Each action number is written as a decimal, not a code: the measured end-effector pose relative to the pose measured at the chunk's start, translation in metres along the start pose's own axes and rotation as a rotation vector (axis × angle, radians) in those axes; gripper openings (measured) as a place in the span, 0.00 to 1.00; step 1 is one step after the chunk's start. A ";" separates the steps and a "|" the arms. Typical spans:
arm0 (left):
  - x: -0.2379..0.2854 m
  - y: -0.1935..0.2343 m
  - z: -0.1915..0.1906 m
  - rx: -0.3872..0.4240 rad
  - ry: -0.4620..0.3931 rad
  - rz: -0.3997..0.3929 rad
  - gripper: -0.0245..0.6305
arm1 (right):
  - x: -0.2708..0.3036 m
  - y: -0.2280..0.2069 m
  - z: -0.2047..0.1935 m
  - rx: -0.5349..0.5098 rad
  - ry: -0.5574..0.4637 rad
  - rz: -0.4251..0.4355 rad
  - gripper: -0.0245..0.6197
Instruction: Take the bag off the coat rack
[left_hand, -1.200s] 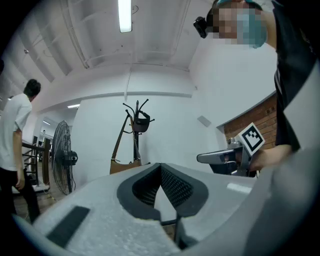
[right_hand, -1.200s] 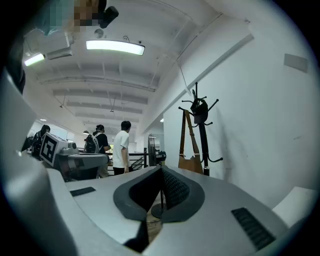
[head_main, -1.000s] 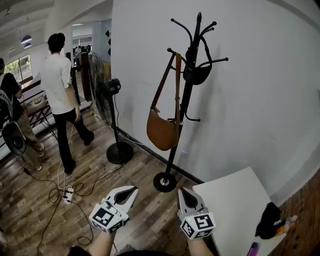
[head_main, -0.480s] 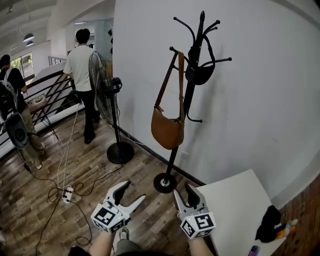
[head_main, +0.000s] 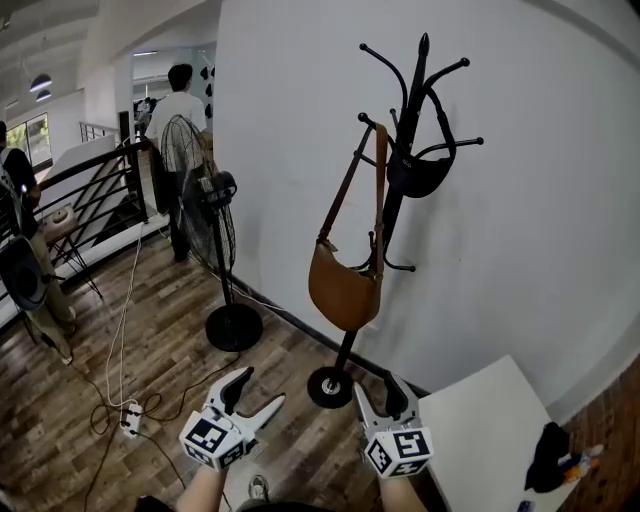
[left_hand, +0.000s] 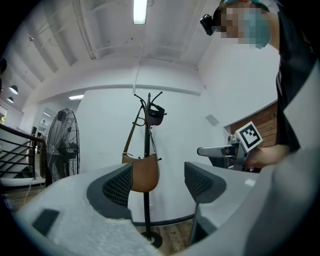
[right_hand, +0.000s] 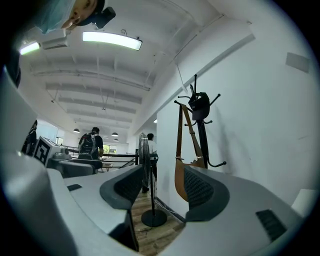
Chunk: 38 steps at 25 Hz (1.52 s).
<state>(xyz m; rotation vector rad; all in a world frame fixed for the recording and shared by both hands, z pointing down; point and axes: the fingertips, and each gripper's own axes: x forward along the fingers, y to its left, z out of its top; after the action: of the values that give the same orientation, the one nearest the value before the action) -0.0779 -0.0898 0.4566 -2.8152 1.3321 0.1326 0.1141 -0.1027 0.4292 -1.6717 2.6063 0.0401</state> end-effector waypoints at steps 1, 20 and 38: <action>0.003 0.011 0.001 0.007 -0.002 -0.012 0.52 | 0.010 0.002 0.000 0.001 -0.001 -0.013 0.40; 0.073 0.143 -0.012 -0.054 0.032 -0.182 0.53 | 0.118 -0.005 -0.003 -0.009 0.032 -0.267 0.40; 0.214 0.149 -0.004 -0.001 0.007 -0.173 0.53 | 0.203 -0.112 0.033 -0.086 -0.060 -0.224 0.40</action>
<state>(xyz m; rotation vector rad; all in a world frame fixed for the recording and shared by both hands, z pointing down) -0.0579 -0.3500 0.4443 -2.9174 1.0828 0.1204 0.1322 -0.3324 0.3859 -1.9483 2.3907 0.1934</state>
